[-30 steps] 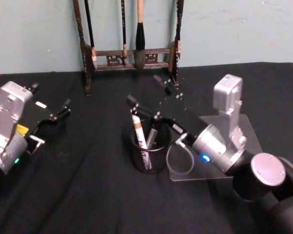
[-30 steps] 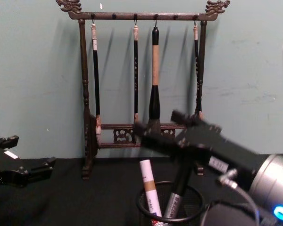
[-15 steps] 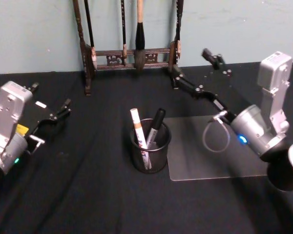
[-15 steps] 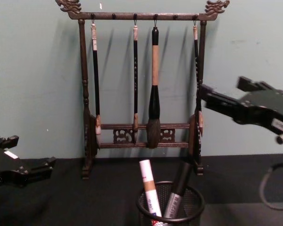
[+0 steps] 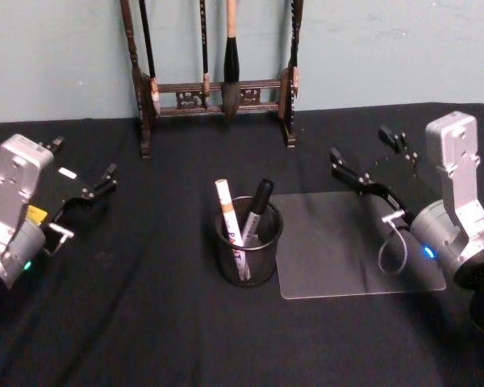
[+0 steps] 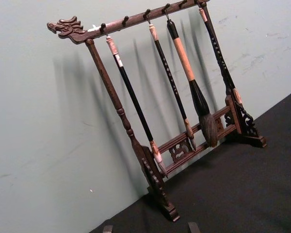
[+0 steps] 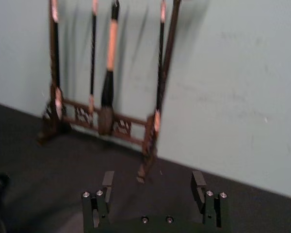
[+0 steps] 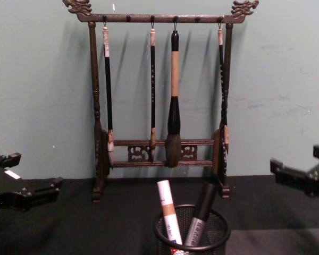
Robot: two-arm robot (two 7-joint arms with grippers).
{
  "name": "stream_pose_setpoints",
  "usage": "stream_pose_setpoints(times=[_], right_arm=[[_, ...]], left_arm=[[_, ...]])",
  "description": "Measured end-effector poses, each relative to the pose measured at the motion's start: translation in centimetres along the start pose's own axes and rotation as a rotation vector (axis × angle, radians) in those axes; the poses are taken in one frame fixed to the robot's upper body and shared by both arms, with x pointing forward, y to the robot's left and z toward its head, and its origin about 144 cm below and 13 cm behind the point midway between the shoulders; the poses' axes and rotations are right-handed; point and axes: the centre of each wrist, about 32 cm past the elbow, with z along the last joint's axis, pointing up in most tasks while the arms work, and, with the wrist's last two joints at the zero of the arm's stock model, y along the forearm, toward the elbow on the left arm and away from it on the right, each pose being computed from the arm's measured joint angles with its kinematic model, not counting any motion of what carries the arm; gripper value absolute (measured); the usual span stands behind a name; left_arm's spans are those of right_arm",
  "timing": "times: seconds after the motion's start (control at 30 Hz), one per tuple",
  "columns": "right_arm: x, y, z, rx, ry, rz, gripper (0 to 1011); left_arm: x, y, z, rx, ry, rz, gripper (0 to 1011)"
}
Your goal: Pick up the water-based marker from the table and place it into the pen holder.
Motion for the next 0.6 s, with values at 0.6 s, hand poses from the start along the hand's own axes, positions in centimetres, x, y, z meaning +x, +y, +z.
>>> stream_pose_setpoints(times=[0.6], right_arm=[[0.2,0.3,-2.2,-0.078,-0.034,-0.058,1002]], left_arm=[[0.0,0.0,0.0,0.000,0.000,0.000,1001]])
